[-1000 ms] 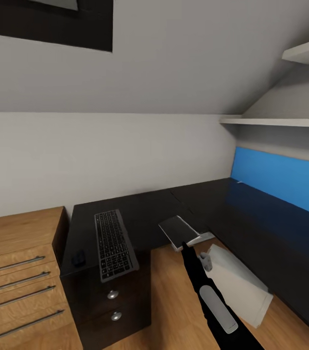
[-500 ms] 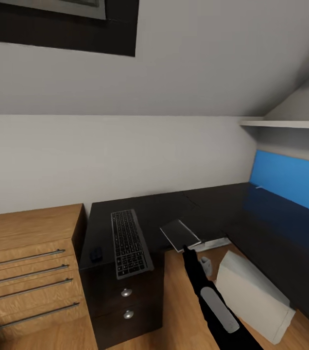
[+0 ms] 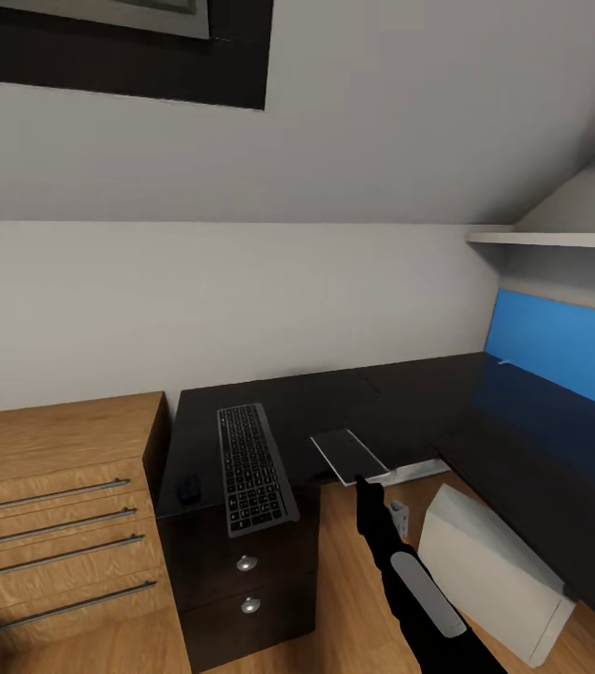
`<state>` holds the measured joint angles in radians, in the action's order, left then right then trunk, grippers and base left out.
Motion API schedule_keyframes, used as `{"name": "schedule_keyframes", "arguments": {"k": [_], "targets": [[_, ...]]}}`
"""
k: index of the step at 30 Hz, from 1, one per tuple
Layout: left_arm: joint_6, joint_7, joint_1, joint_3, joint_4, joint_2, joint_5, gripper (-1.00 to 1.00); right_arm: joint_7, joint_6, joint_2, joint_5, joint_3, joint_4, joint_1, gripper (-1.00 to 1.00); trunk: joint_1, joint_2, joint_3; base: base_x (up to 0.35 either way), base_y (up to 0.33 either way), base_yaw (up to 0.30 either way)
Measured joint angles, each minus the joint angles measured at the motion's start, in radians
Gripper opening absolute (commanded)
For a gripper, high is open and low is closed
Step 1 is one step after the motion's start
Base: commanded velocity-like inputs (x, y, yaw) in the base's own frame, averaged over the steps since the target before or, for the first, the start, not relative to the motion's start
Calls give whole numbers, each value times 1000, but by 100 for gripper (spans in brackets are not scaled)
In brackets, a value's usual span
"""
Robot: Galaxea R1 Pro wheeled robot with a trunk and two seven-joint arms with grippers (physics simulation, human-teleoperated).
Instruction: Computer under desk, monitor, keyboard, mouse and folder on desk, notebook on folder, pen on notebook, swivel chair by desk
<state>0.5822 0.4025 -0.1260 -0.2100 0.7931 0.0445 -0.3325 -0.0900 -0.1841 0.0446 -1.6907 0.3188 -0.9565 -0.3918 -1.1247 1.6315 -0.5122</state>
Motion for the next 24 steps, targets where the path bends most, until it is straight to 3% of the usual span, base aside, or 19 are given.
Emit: {"name": "schedule_keyframes", "arguments": {"k": [19,24], "targets": [[0,3,0,1,1,0,-9,100,-2,-8,-3,0,-5,3,0,-100,0,0,0,93,0,0],[-1,17,0,-2,2,0,-9,100,-2,-10,-3,2,0,6,0,-100,-19,35,-16,5,0,0]]}}
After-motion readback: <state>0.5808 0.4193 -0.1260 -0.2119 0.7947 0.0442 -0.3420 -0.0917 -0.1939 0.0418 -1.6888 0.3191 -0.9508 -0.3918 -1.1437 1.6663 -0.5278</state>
